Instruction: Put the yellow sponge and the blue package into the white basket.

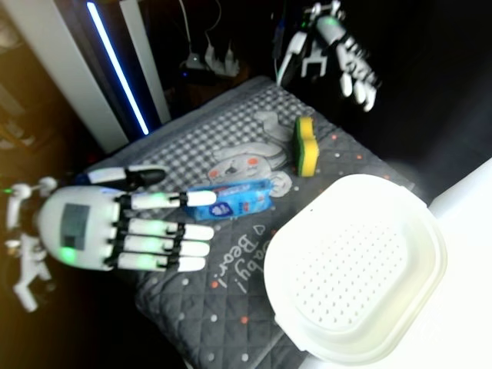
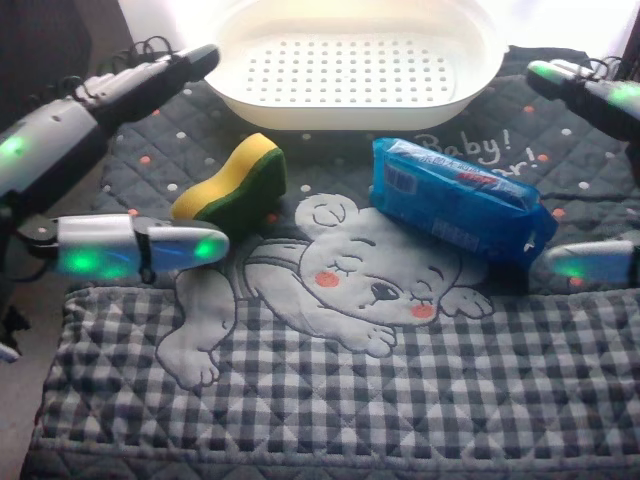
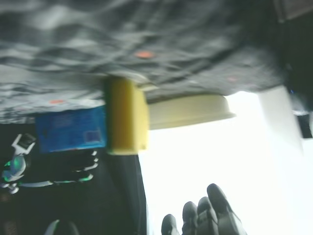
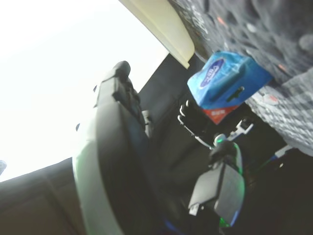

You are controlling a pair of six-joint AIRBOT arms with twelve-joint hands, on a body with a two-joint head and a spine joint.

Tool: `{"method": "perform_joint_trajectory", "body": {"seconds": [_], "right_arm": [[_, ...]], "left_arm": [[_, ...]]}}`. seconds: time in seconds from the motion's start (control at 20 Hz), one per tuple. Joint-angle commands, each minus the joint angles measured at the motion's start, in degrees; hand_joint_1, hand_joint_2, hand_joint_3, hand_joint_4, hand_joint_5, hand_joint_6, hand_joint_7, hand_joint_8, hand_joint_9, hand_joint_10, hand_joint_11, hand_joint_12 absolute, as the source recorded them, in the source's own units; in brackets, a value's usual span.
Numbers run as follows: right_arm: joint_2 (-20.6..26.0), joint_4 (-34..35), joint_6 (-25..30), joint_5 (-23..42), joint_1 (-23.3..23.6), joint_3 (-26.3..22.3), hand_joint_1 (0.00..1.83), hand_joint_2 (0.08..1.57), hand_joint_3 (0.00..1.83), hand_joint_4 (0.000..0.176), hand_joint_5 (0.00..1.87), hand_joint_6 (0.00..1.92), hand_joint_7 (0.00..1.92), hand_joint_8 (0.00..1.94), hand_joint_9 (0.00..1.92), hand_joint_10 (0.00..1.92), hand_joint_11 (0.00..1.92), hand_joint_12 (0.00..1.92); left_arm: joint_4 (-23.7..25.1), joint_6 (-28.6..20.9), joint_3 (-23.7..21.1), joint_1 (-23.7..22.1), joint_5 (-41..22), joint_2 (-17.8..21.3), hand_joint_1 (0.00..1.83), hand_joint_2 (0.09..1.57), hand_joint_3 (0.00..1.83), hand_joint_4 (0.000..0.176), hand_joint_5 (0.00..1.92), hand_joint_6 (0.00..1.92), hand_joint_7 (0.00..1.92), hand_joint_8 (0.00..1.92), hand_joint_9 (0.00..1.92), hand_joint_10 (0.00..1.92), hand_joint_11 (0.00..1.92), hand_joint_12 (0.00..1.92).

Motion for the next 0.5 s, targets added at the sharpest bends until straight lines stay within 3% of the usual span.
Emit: {"method": "perform_joint_trajectory", "body": {"seconds": [0.0, 0.05, 0.1, 0.25, 0.3, 0.35, 0.4, 0.45], "right_arm": [[0.02, 0.76, 0.21, 7.86, 1.01, 0.2, 0.66, 0.85, 0.0, 0.176, 0.0, 0.0, 0.0, 0.0, 0.0, 0.0, 0.0, 0.35], [-0.58, 0.35, 0.21, 7.82, 1.61, 0.37, 0.69, 0.83, 0.0, 0.176, 0.0, 0.0, 0.0, 0.0, 0.0, 0.0, 0.0, 0.32], [-1.78, -0.14, 0.21, 7.56, 2.5, 0.81, 0.69, 0.82, 0.0, 0.176, 0.0, 0.0, 0.0, 0.0, 0.0, 0.0, 0.0, 0.33], [-3.93, -0.39, 0.21, 5.59, 3.64, 2.28, 0.69, 0.87, 0.0, 0.176, 0.0, 0.0, 0.01, 0.0, 0.0, 0.0, 0.0, 0.41], [-4.7, -0.4, 0.21, 4.38, 4.08, 2.9, 0.61, 0.9, 0.0, 0.176, 0.0, 0.0, 0.0, 0.0, 0.01, 0.0, 0.0, 0.46], [-5.3, -0.89, 0.21, 3.22, 4.68, 3.37, 0.64, 0.91, 0.0, 0.176, 0.0, 0.0, 0.01, 0.0, 0.0, 0.0, 0.0, 0.43], [-5.88, -1.57, 0.22, 1.9, 5.45, 3.84, 0.65, 0.89, 0.0, 0.176, 0.0, 0.0, 0.03, 0.0, 0.02, 0.0, 0.0, 0.52], [-6.6, -2.38, 0.22, 0.38, 6.23, 4.46, 0.68, 0.91, 0.0, 0.176, 0.0, 0.0, 0.04, 0.0, 0.03, 0.01, 0.0, 0.54]], "left_arm": [[-1.17, -0.13, 0.53, -0.71, -6.63, -0.17, 0.76, 0.86, 0.0, 0.086, 0.05, 0.0, 0.1, 0.0, 0.11, 0.0, 0.0, 0.74], [-1.17, -0.13, 0.71, -0.88, -6.38, -0.5, 0.77, 0.86, 0.0, 0.096, 0.05, 0.0, 0.1, 0.0, 0.12, 0.0, 0.0, 0.74], [-1.17, -0.14, 1.4, -1.38, -5.14, -1.35, 0.81, 0.85, 0.0, 0.079, 0.04, 0.0, 0.07, 0.01, 0.1, 0.01, 0.0, 0.51], [-1.0, -0.14, 3.54, -3.07, -0.82, -3.41, 0.83, 0.83, 0.0, 0.092, 0.09, 0.01, 0.11, 0.01, 0.08, 0.0, 0.0, 0.3], [-0.86, -0.14, 4.45, -3.72, 0.52, -4.19, 0.83, 0.84, 0.0, 0.098, 0.1, 0.0, 0.13, 0.01, 0.1, 0.01, 0.0, 0.33], [-0.8, -0.15, 5.14, -4.21, 1.44, -4.91, 0.84, 0.85, 0.0, 0.12, 0.12, 0.0, 0.17, 0.0, 0.13, 0.01, 0.0, 0.44], [-0.7, -0.15, 5.66, -4.68, 2.2, -5.45, 0.81, 0.87, 0.0, 0.136, 0.14, 0.0, 0.22, 0.01, 0.17, 0.01, 0.0, 0.52], [-0.68, -0.15, 6.32, -5.09, 3.19, -6.04, 0.77, 0.89, 0.0, 0.131, 0.17, 0.01, 0.23, 0.0, 0.18, 0.01, 0.0, 0.6]]}}
